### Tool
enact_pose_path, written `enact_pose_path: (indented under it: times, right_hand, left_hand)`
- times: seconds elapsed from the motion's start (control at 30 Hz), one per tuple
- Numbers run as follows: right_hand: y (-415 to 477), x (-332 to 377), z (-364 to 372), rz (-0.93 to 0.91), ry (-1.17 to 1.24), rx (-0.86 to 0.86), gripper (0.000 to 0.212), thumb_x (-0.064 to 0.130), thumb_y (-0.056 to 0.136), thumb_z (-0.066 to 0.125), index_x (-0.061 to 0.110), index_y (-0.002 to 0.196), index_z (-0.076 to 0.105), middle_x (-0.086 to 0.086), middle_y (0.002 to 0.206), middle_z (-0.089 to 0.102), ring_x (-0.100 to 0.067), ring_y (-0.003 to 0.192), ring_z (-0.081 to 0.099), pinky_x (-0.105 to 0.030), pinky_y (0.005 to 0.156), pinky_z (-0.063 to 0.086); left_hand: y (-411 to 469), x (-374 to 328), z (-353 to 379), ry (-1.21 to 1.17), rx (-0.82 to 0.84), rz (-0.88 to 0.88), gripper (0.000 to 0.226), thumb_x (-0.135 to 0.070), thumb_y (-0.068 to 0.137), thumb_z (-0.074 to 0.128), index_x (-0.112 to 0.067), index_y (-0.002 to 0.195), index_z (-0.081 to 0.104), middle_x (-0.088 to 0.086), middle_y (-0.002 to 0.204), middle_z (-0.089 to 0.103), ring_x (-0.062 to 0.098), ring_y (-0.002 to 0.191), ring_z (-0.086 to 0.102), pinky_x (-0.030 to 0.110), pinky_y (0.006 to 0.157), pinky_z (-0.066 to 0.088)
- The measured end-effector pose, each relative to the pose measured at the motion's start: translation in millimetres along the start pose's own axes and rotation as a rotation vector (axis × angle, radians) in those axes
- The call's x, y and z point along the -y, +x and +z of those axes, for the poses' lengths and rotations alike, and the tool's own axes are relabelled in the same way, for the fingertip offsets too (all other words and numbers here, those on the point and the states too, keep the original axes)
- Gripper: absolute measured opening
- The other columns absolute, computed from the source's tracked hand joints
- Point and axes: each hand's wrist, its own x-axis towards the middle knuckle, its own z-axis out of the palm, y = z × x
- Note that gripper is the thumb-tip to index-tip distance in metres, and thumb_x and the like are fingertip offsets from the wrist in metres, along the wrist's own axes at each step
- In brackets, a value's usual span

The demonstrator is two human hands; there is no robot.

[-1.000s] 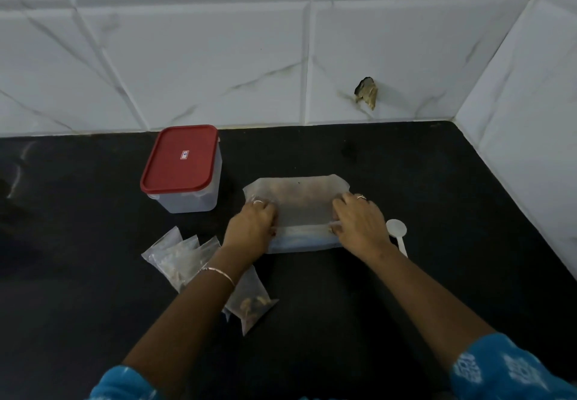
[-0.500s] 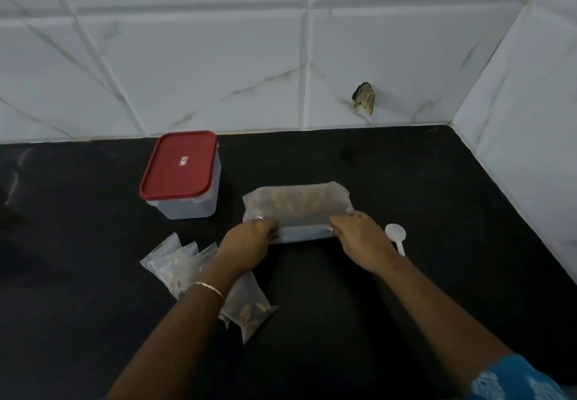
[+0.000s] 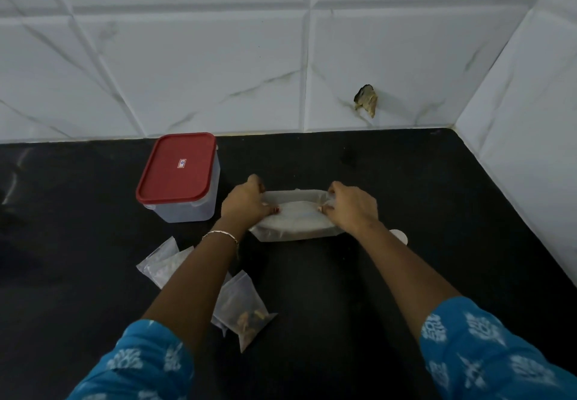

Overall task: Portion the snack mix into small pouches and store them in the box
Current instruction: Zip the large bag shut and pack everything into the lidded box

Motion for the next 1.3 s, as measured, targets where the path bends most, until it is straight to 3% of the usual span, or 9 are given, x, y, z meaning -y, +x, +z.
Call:
enact_pose_path:
  times: [0.13,0.3,0.43,0.53,0.73,0.9,1.03,1.2,1.3]
  right_hand:
    - [-6.0,-7.2,12.7,-0.003,-0.036,-0.015,0.054,0.051,0.089,0.058,0.022,0.132,0.045,-0.01,0.132,0.044,-0.027,0.117,0.047,-0.037,0.085,0.048]
    - [5.6,-11.8,18.1,-0.054,0.068,-0.094,0.023,0.036,0.097,0.05,0.017,0.108,0.054,-0.006,0.107,0.06,-0.022,0.099,0.058,-0.033,0.073,0.047]
    - [29.2,-15.4,10.2,-0.033,0.078,-0.2,0.017,0.03,0.098,0.05,0.014,0.097,0.056,-0.007,0.097,0.063,-0.023,0.087,0.061,-0.035,0.069,0.048]
    - [46.6,-19.3,2.9,-0.021,0.066,-0.257,0.015,0.027,0.099,0.049,0.014,0.1,0.055,-0.006,0.099,0.062,-0.023,0.089,0.061,-0.037,0.072,0.05]
    - [56.1,-28.1,9.2,-0.01,-0.023,-0.078,0.02,0.026,0.099,0.048,0.014,0.114,0.053,-0.01,0.116,0.058,-0.025,0.104,0.057,-0.041,0.087,0.049]
    - [52.6,2.7,-3.1,-0.028,0.093,-0.395,0.041,0.026,0.089,0.06,0.021,0.128,0.049,-0.004,0.135,0.046,-0.022,0.129,0.042,-0.046,0.106,0.032]
    - [56.0,61.3,-12.4,-0.293,0.302,-0.46,0.037,0.02,0.09,0.057,0.017,0.127,0.051,-0.005,0.131,0.049,-0.02,0.123,0.045,-0.036,0.101,0.041]
    - [52.8,147.1,-0.4,-0.336,0.604,-0.031,0.042,0.025,0.096,0.054,0.011,0.135,0.047,-0.009,0.134,0.048,-0.023,0.121,0.05,-0.04,0.105,0.041]
    - [46.7,185.7,9.8,-0.196,0.838,0.174,0.038,0.031,0.098,0.052,0.005,0.127,0.052,-0.008,0.116,0.058,-0.019,0.101,0.058,-0.037,0.088,0.05]
  left_hand:
    - [-3.3,5.2,13.3,0.348,-0.043,0.112,0.055,-0.047,0.086,0.065,-0.023,0.132,0.048,0.01,0.141,0.038,0.03,0.127,0.042,0.046,0.099,0.045]
    - [-2.0,4.2,16.2,0.287,-0.136,0.2,0.022,-0.033,0.095,0.054,-0.021,0.113,0.05,0.004,0.106,0.06,0.018,0.088,0.059,0.031,0.069,0.049]
    - [10.1,-12.6,10.6,0.267,-0.292,0.232,0.024,-0.024,0.094,0.057,-0.019,0.112,0.042,0.004,0.1,0.061,0.022,0.084,0.063,0.033,0.063,0.048]
    - [21.7,-21.1,8.2,0.299,-0.324,0.279,0.027,-0.014,0.09,0.062,-0.018,0.11,0.046,0.004,0.106,0.059,0.021,0.088,0.062,0.033,0.069,0.051]
    - [34.7,-20.1,17.4,0.347,-0.133,0.262,0.025,-0.012,0.088,0.063,-0.02,0.111,0.056,0.005,0.12,0.053,0.022,0.106,0.055,0.038,0.09,0.051]
    - [20.3,-9.2,-2.4,0.256,-0.405,0.334,0.029,-0.027,0.089,0.061,-0.019,0.117,0.059,0.005,0.135,0.047,0.027,0.126,0.043,0.046,0.102,0.038]
    - [-6.0,20.1,-38.6,-0.048,-0.737,0.052,0.037,-0.027,0.085,0.064,-0.019,0.12,0.055,0.008,0.135,0.046,0.031,0.131,0.036,0.051,0.104,0.03]
    - [-29.9,71.8,-63.6,-0.28,-0.843,-0.353,0.056,-0.027,0.085,0.063,-0.011,0.134,0.041,0.013,0.147,0.034,0.036,0.138,0.024,0.055,0.109,0.022]
    - [-34.9,98.5,-73.1,-0.414,-0.712,-0.562,0.065,-0.029,0.088,0.062,-0.004,0.141,0.033,0.019,0.15,0.03,0.039,0.138,0.022,0.052,0.109,0.024]
